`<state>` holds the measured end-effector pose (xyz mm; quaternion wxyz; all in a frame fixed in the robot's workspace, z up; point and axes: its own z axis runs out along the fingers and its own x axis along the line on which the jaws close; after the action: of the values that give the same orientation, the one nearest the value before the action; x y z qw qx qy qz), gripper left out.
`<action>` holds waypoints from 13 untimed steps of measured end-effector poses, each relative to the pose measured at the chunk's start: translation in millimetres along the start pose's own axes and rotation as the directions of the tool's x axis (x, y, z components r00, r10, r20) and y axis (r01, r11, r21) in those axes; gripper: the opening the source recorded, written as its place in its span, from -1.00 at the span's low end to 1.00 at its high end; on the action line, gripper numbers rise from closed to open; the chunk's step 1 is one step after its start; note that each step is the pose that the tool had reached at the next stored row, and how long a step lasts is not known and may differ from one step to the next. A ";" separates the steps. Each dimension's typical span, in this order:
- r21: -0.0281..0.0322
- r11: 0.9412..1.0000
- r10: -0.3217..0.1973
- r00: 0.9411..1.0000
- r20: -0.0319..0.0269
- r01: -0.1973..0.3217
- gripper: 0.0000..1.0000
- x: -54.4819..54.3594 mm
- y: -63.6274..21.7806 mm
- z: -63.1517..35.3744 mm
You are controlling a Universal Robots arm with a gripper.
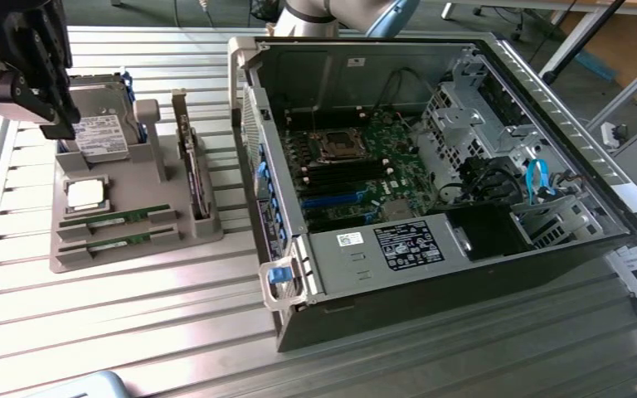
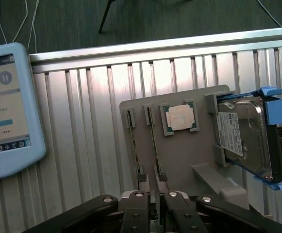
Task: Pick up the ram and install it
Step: 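Pick up the ram and move it above insertion slot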
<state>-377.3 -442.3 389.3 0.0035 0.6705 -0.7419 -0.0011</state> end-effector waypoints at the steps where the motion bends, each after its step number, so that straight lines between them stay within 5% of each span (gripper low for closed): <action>1: 0.000 1.000 0.000 1.000 0.000 0.000 -0.42 0.0 0.0 0.0; 3: 0.000 1.000 0.000 1.000 0.000 0.000 -0.29 0.0 0.0 0.0; 13: 0.000 1.000 -0.001 1.000 0.000 0.001 -0.29 0.0 0.0 2.8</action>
<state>-377.3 -442.3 386.5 0.0034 0.6708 -0.7417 -0.0011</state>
